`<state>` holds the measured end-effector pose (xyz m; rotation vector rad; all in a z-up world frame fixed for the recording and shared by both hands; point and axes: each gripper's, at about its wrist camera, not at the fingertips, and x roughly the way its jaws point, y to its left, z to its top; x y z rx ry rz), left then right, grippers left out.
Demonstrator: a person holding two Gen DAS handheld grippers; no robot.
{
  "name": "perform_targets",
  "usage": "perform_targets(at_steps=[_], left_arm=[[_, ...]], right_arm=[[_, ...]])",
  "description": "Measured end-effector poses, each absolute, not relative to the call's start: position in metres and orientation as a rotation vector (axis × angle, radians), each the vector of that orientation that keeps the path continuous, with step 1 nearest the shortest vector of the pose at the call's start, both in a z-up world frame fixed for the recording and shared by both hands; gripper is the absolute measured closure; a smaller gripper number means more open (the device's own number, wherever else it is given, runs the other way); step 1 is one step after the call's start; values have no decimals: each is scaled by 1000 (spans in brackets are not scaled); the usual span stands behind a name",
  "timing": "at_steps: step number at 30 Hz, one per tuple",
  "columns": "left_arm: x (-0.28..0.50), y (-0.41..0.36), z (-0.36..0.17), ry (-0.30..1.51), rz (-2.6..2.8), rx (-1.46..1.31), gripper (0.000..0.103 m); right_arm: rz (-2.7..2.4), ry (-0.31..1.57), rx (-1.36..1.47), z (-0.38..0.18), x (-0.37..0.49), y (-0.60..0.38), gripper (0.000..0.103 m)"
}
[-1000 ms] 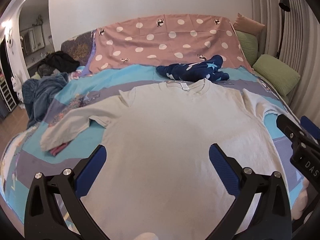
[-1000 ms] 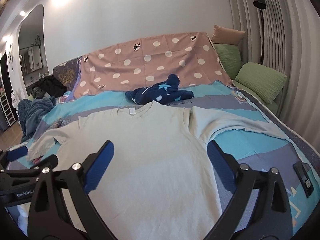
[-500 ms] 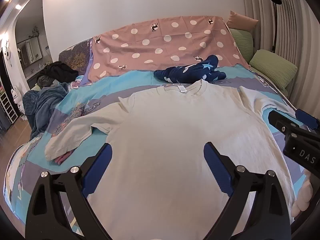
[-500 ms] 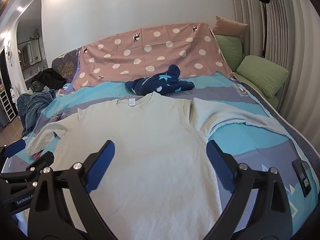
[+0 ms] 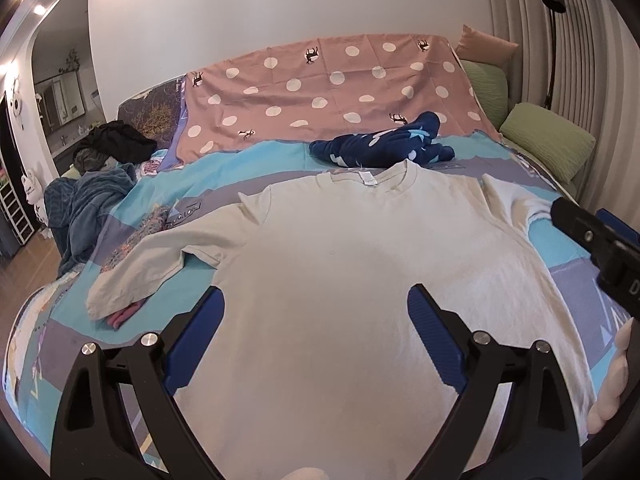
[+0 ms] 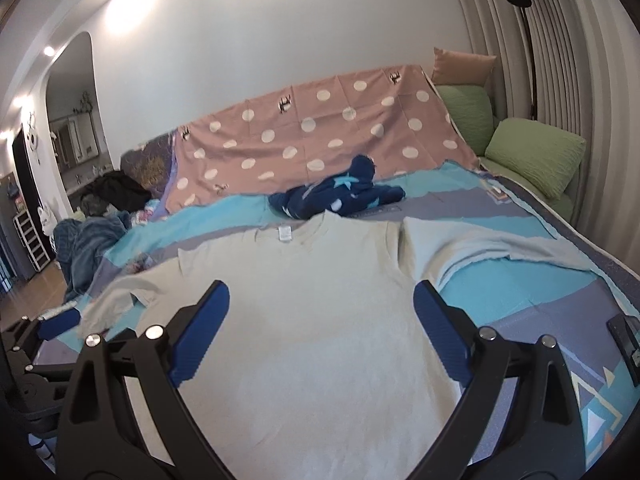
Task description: Fold small clothes
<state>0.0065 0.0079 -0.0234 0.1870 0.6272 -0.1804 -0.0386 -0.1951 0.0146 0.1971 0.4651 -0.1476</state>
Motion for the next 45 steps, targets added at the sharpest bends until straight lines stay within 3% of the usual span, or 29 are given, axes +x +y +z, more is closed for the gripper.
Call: perform_targets(at_steps=[8, 45], left_arm=[[12, 9, -31, 661, -209, 172, 9], [14, 7, -44, 661, -318, 97, 11]], right_arm=[[-186, 557, 182, 0, -27, -194, 9], [-219, 661, 162, -16, -23, -201, 9]])
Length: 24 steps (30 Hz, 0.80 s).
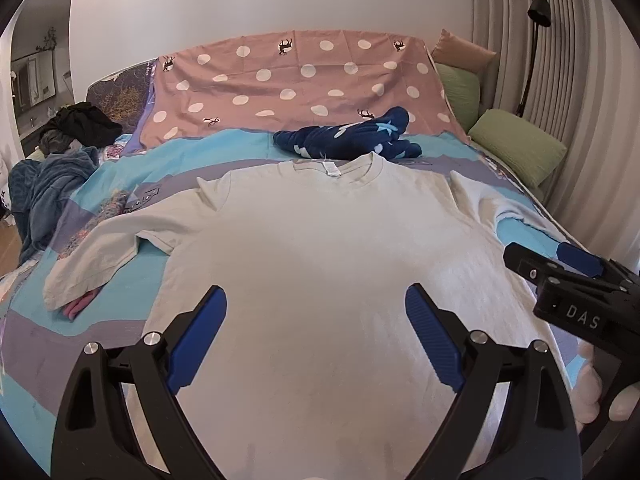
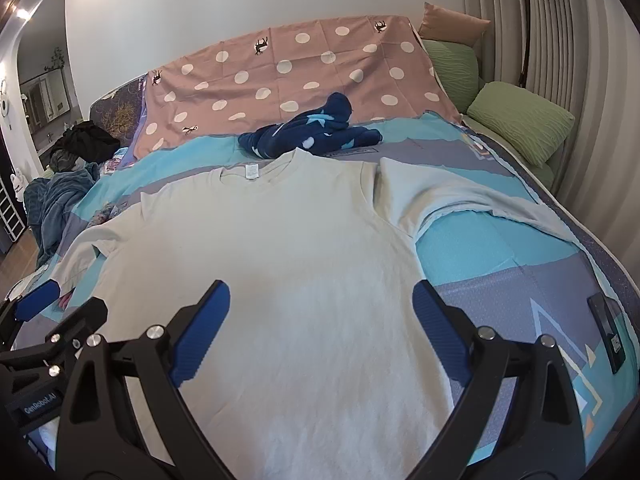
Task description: Fold small clothes
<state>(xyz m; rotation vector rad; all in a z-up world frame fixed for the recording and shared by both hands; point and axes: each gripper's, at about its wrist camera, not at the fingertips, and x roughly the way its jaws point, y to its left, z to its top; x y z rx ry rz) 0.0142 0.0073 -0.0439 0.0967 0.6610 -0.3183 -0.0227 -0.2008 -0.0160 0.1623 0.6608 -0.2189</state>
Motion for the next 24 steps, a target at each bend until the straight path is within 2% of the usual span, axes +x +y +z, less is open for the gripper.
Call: perform_targets(at_steps=[6, 8, 10, 13, 16, 17, 20, 21, 23, 24], left_arm=[[25, 50, -67, 718, -324, 15, 11], [31, 79, -77, 763, -266, -22, 16], [37, 107, -83, 799, -217, -66, 21], [55, 166, -91, 843, -146, -207, 31], [82, 242, -104, 863, -52, -411, 46], [90, 259, -108, 872, -29, -468, 48], [116, 329, -135, 870, 46, -722, 48], [122, 348, -145, 857, 65, -793, 48], [134, 390, -165, 808, 148, -922, 37], [139, 404, -172, 798, 203, -948, 36]], right_arm=[[-243, 683, 127, -22, -15, -203, 10], [-235, 717, 142, -31, -9, -207, 17], [-208, 763, 166, -40, -1, -210, 37], [-130, 826, 226, -52, 11, -211, 59], [-107, 834, 208, -57, 15, -205, 60], [-105, 831, 191, -57, 16, -203, 60], [-93, 821, 172, -57, 17, -199, 57], [-87, 819, 166, -56, 18, -199, 53], [-88, 811, 150, -56, 19, -199, 47], [-90, 807, 141, -55, 20, -199, 45]])
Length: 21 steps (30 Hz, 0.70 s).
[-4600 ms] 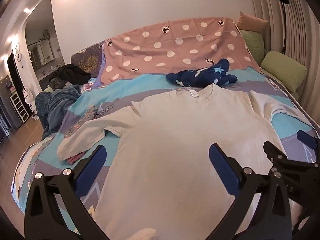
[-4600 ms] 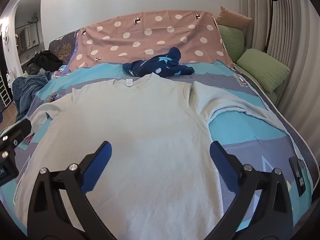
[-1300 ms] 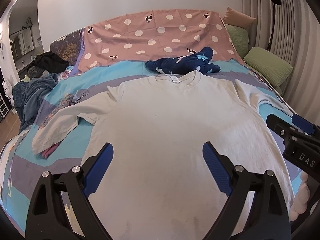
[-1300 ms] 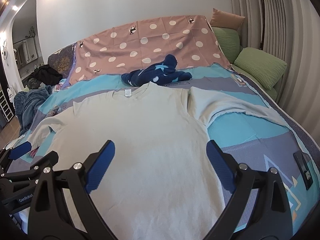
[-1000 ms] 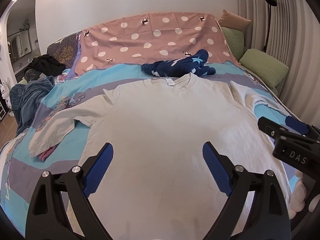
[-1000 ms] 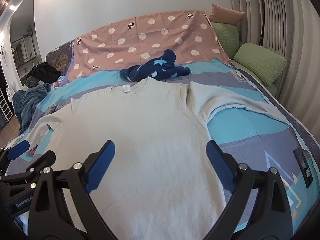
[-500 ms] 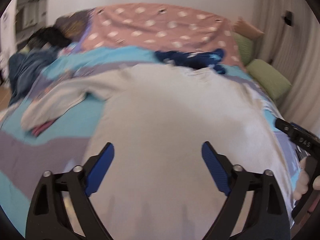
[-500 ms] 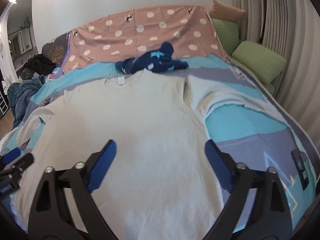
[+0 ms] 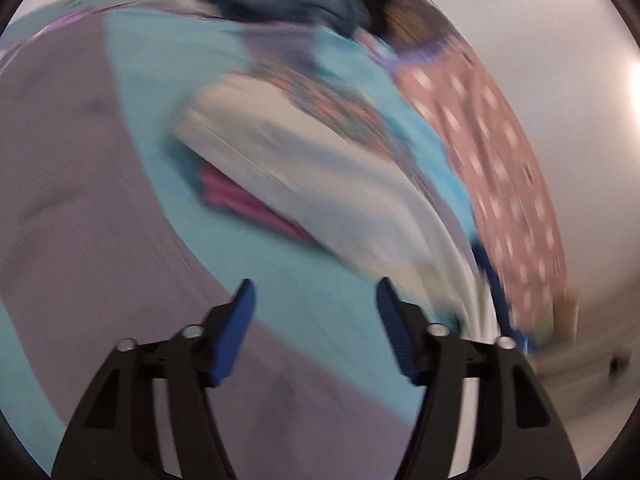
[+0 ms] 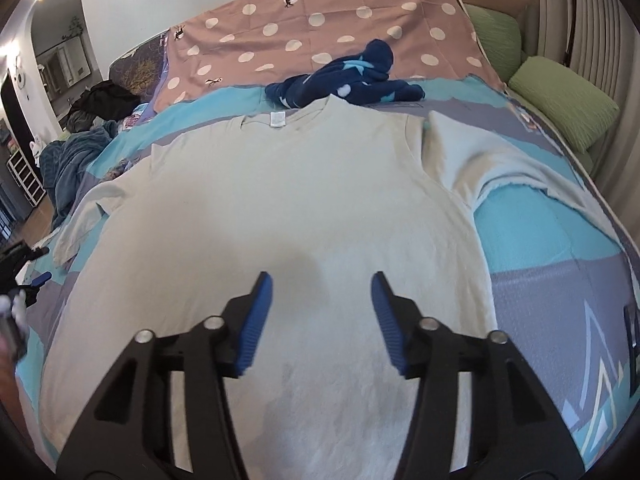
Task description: Fold small clothes
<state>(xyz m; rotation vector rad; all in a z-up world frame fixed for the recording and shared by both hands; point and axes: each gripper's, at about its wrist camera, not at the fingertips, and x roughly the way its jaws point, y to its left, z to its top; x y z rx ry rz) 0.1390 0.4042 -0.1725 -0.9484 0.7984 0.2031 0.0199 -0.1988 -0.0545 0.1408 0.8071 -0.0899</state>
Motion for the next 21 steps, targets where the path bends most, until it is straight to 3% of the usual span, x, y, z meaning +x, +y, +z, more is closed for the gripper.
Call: perform_targets(at_steps=[5, 10, 12, 14, 15, 21], left_arm=[[157, 467, -207, 722, 386, -1127, 30], [170, 489, -230, 635, 433, -1258, 31], [174, 494, -229, 578, 411, -1255, 50], [181, 497, -223, 527, 344, -1266, 87], [179, 499, -221, 524, 342, -1258, 95], [188, 488, -151, 487, 251, -1108, 99]], right_arm=[[-98, 806, 109, -54, 24, -199, 41], [-137, 830, 103, -60, 30, -201, 41], [-147, 836, 104, -61, 31, -202, 41], [-154, 834, 95, -61, 31, -203, 41], [-156, 832, 92, -61, 31, -203, 41], [-158, 834, 113, -64, 29, -207, 41]])
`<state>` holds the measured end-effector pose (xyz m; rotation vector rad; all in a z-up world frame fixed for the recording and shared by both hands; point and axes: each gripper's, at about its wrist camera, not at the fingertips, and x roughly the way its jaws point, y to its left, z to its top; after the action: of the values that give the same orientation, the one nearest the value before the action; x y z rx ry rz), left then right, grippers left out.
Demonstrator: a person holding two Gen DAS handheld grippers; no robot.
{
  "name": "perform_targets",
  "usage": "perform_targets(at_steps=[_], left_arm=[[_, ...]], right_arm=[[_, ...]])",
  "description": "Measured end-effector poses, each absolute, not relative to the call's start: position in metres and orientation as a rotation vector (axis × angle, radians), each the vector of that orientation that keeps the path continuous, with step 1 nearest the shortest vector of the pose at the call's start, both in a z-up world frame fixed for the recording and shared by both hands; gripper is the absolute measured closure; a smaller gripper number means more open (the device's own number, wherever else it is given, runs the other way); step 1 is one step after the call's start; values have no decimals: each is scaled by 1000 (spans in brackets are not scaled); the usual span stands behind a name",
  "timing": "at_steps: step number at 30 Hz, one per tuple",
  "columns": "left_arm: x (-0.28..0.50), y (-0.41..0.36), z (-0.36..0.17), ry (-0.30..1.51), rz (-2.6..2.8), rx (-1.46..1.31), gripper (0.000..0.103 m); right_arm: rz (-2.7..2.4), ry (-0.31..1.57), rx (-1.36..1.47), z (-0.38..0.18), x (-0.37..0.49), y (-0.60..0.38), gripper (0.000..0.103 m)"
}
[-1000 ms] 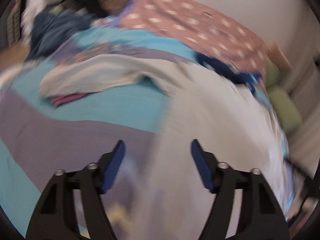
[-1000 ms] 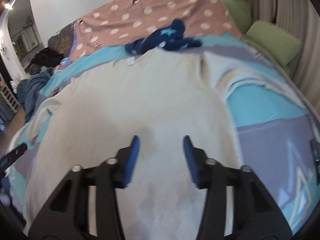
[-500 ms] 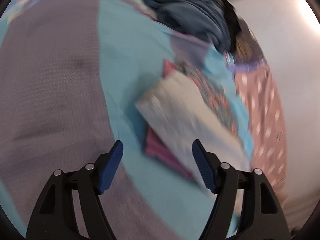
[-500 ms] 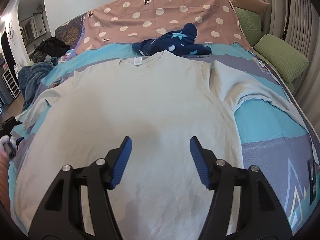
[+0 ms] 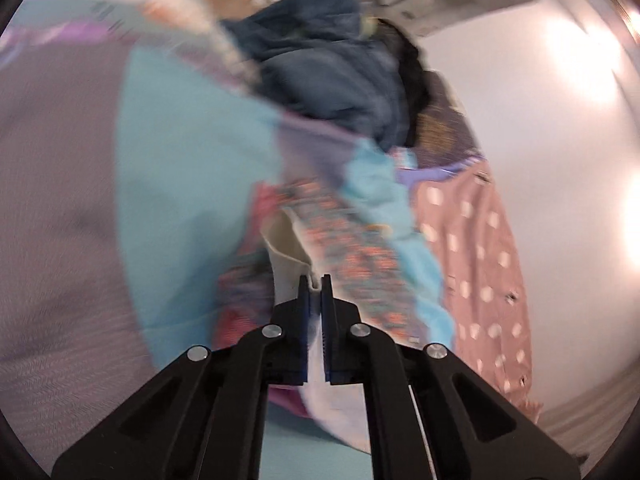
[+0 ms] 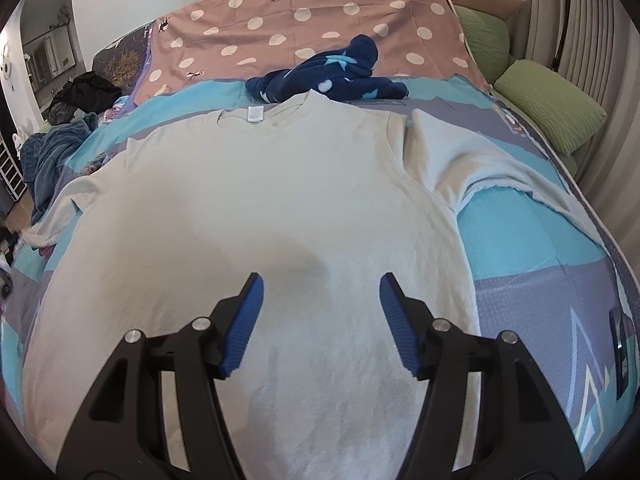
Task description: Fold small clothes
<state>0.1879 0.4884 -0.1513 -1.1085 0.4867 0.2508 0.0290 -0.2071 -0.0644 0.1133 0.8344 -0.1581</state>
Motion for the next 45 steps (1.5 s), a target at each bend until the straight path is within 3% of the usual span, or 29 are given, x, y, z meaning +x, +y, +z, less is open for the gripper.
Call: perform_targets(at_steps=[6, 9, 12, 15, 19, 22, 26, 34, 38, 42, 45], left_arm=[[214, 407, -23, 425, 6, -826, 99], [234, 311, 36, 447, -191, -619, 99], [239, 212, 60, 482, -405, -496, 99], [234, 112, 55, 557, -594, -386, 99], [225, 0, 11, 734, -733, -225, 97], [210, -53, -35, 869, -772, -95, 79], [203, -46, -56, 892, -732, -28, 61], [181, 27, -56, 820, -488, 163, 44], [202, 76, -75, 859, -271, 192, 43], [232, 130, -94, 942, -126, 76, 43], [249, 148, -106, 998, -134, -3, 43]], right_arm=[[-140, 822, 126, -64, 26, -208, 41], [-127, 809, 135, -62, 23, -208, 41], [-127, 802, 140, -60, 20, -209, 40], [-140, 797, 153, -60, 16, -216, 40], [-167, 806, 198, -61, 11, -235, 40], [-164, 807, 253, -61, 9, -248, 40], [-131, 801, 280, -59, 14, -260, 40], [98, 879, 385, -61, 96, -255, 43], [150, 928, 381, -68, 152, -238, 42], [128, 1005, 392, -89, 197, -228, 35], [106, 1017, 407, -100, 212, -224, 21]])
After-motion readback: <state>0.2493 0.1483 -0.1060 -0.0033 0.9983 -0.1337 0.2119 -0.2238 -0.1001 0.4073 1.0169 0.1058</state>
